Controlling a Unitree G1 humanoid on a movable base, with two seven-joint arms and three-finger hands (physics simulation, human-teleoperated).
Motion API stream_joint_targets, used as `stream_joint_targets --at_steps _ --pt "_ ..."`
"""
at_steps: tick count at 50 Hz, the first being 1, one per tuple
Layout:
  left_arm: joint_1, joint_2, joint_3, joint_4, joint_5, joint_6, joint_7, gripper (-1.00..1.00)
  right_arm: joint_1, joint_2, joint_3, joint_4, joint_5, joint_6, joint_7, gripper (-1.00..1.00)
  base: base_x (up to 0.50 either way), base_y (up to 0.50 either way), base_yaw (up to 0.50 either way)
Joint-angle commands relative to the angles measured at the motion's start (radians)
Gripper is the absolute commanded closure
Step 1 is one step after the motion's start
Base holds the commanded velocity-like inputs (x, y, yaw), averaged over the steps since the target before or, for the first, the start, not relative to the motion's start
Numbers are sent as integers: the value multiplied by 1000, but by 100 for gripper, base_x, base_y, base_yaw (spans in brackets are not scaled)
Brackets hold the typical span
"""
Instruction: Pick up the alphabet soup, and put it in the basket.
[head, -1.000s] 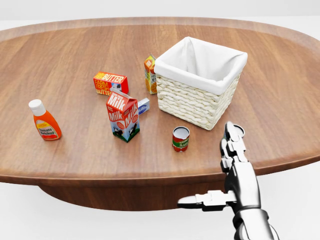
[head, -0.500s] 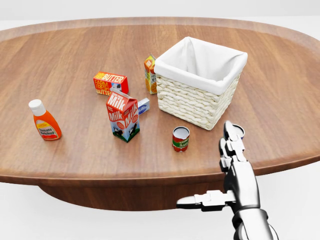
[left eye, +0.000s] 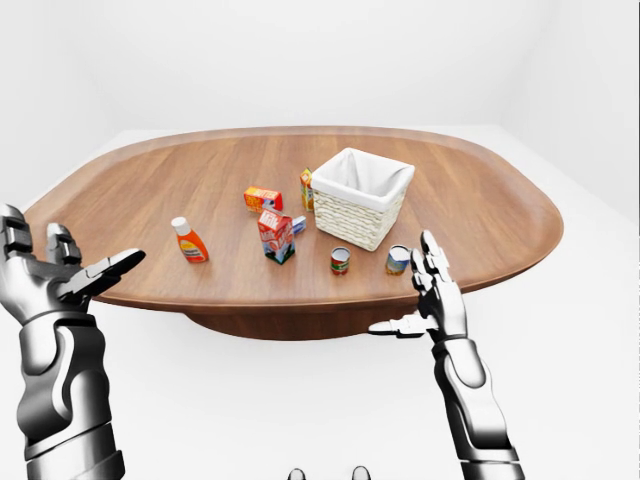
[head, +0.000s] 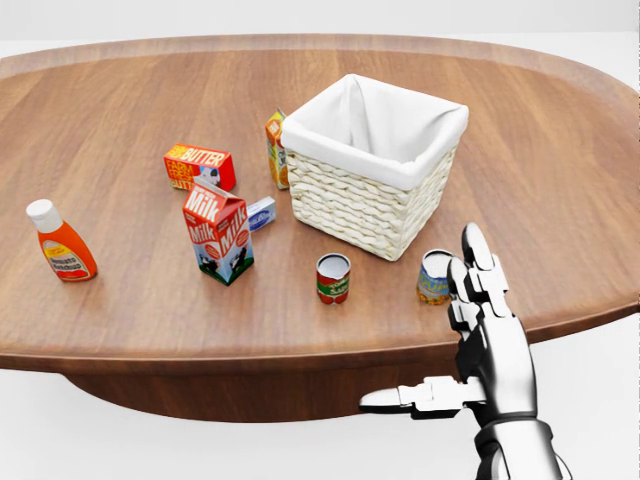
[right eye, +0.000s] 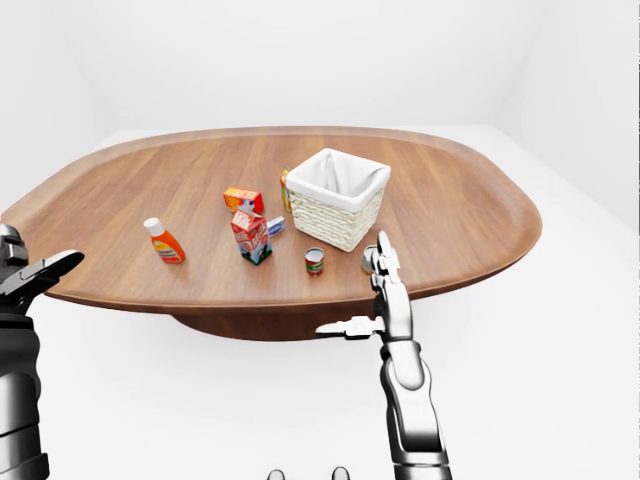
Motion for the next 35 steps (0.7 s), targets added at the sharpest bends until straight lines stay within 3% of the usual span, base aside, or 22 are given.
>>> stream_joint_targets --at_steps 1,25,31,35 --pt "4 1 4 -25 -3 0 6 -100 10 0 1 -25 9 -1 5 -100 0 -25 0" --pt "-11 -5 -7 44 14 0 -19 -100 2 -1 2 -7 1 -6 7 -100 0 -22 0" --pt "-11 -2 -14 61 14 -14 -20 -100 -2 -1 0 1 2 -10 5 -100 0 -18 0" --pt "-4 0 -11 37 10 0 -10 -100 -4 0 0 6 3 -11 5 -100 0 -18 0"
